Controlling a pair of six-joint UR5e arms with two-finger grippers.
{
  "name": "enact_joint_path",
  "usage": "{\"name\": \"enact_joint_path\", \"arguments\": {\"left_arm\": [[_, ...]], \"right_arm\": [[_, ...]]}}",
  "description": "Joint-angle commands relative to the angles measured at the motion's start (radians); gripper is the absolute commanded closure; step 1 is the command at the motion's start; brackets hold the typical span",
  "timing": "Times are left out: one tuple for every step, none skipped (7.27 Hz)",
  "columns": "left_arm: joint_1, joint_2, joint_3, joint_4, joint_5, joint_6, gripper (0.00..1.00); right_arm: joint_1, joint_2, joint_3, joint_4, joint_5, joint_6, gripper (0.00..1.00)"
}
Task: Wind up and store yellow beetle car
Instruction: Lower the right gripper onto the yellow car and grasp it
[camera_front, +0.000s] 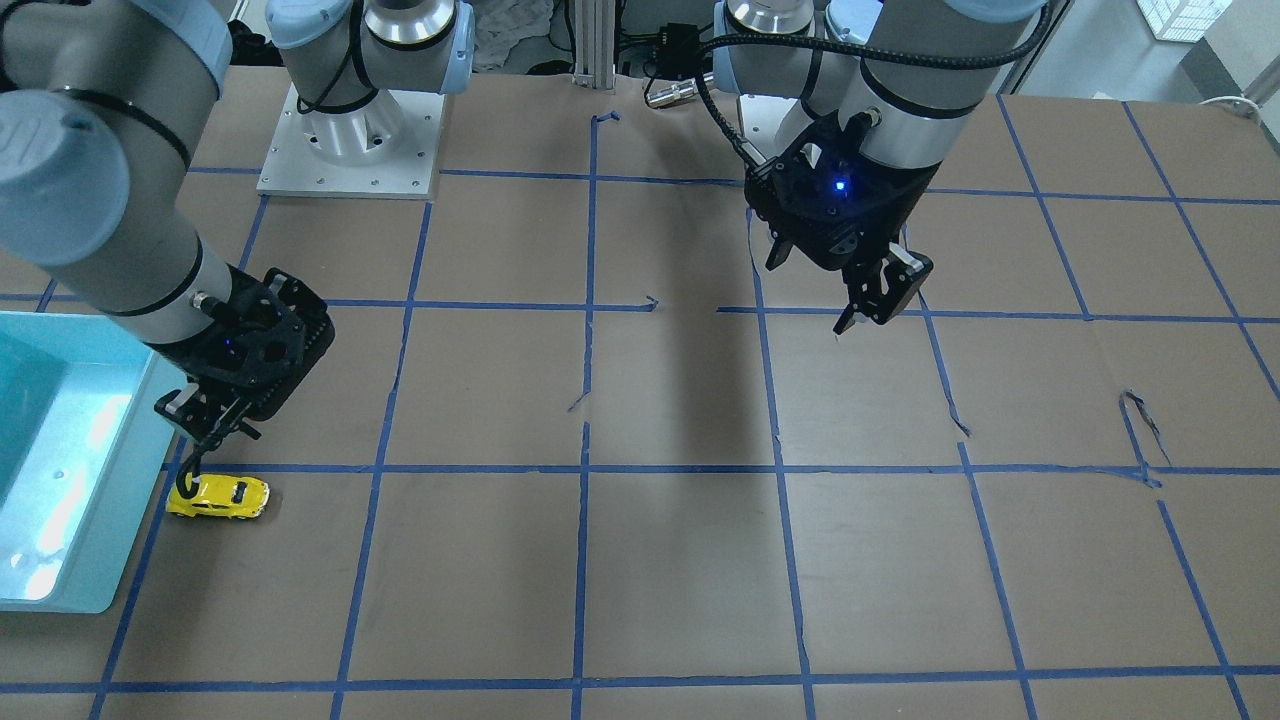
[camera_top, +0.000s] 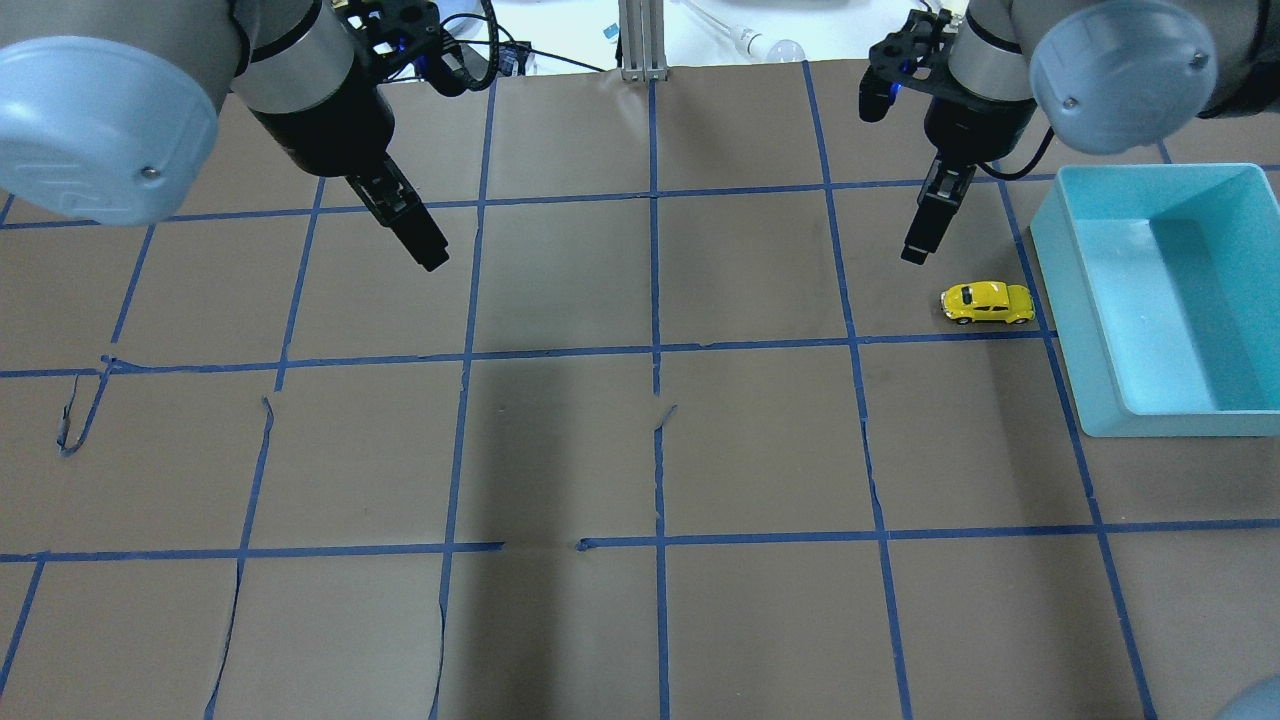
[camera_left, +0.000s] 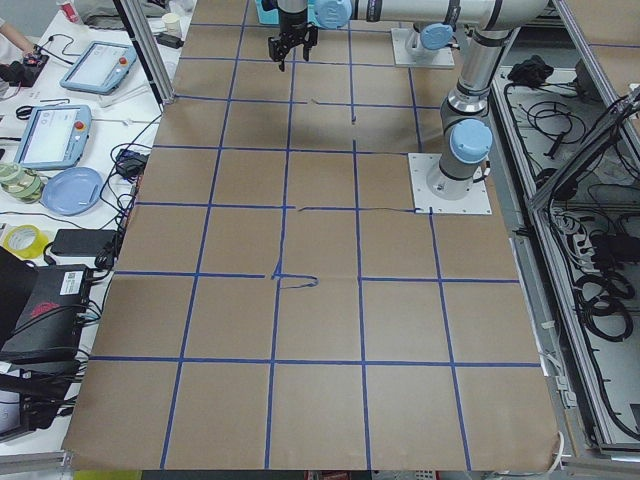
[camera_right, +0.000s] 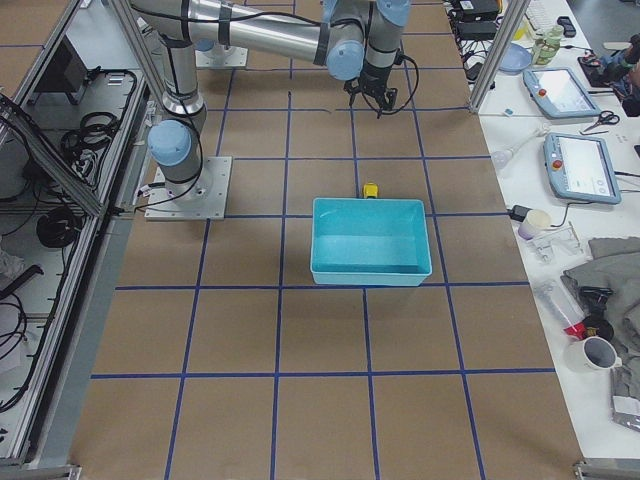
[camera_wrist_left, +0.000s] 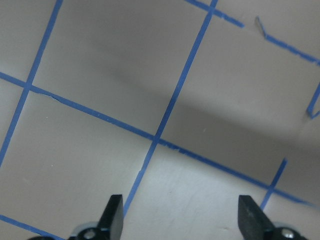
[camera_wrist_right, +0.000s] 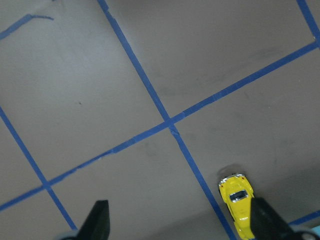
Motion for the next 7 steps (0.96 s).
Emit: {"name": "enact_joint_path", "arguments": {"left_arm": [[-0.004,0.018,-0.004,-0.002,0.0,-0.248,0.11],[-0.004,0.018,-0.004,0.0,0.0,-0.407,0.08],[-0.004,0.018,-0.005,0.0,0.0,-0.498,0.08],[-0.004,0.018,-0.01,0.001,0.0,-0.549,0.05],[0.005,0.018,-0.022,0.009,0.003,-0.619,0.04],[0.014,0.018,-0.025,0.012,0.002,-0.702,0.0],[0.028,0.018,-0.027,0.006,0.017,-0.712,0.0]], "right_arm": [[-0.092,0.059,0.089,-0.159,-0.003,-0.193,0.0],[-0.135,0.081,0.107,-0.202,-0.008,-0.274,0.0],[-0.174,0.114,0.105,-0.21,-0.002,-0.31,0.0],[-0.184,0.119,0.11,-0.236,-0.008,-0.345,0.0],[-0.184,0.124,0.116,-0.273,-0.029,-0.419,0.0],[-0.184,0.139,0.124,-0.314,-0.078,-0.441,0.0],[-0.184,0.144,0.162,-0.407,-0.082,-0.47,0.0]]}}
